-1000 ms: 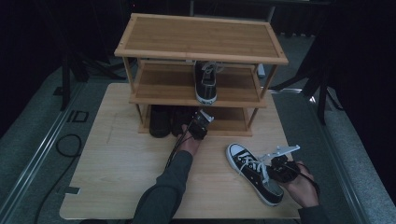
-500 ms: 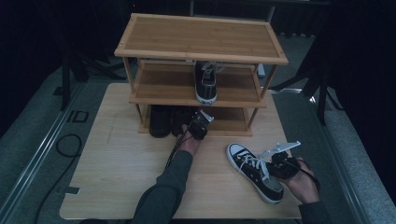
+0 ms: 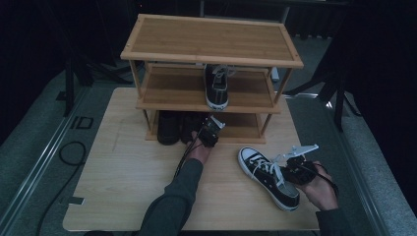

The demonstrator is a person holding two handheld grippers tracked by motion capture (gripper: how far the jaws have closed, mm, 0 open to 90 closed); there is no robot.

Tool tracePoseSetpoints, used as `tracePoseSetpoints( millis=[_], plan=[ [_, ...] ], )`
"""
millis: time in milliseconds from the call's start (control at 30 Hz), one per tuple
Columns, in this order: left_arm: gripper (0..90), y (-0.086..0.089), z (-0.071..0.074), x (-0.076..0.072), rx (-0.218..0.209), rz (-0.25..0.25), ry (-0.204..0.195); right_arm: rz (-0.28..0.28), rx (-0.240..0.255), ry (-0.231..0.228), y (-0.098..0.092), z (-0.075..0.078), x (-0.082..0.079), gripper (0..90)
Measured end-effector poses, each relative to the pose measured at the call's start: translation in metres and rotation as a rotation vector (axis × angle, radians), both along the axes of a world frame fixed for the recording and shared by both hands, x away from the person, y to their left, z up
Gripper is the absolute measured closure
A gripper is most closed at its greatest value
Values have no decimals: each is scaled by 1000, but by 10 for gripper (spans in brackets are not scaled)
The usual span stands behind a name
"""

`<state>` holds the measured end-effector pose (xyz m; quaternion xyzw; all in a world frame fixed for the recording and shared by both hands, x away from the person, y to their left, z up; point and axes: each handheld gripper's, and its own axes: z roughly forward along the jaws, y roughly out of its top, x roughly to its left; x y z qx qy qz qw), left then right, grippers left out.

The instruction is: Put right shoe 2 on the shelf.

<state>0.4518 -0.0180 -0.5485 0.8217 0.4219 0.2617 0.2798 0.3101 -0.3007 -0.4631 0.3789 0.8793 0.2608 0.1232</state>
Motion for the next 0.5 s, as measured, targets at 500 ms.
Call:
tracePoseSetpoints(
  millis=[500],
  plan=[
    [899,0,0,0,1,-4,2,93,31,-9,2,9,9,884]
  ],
)
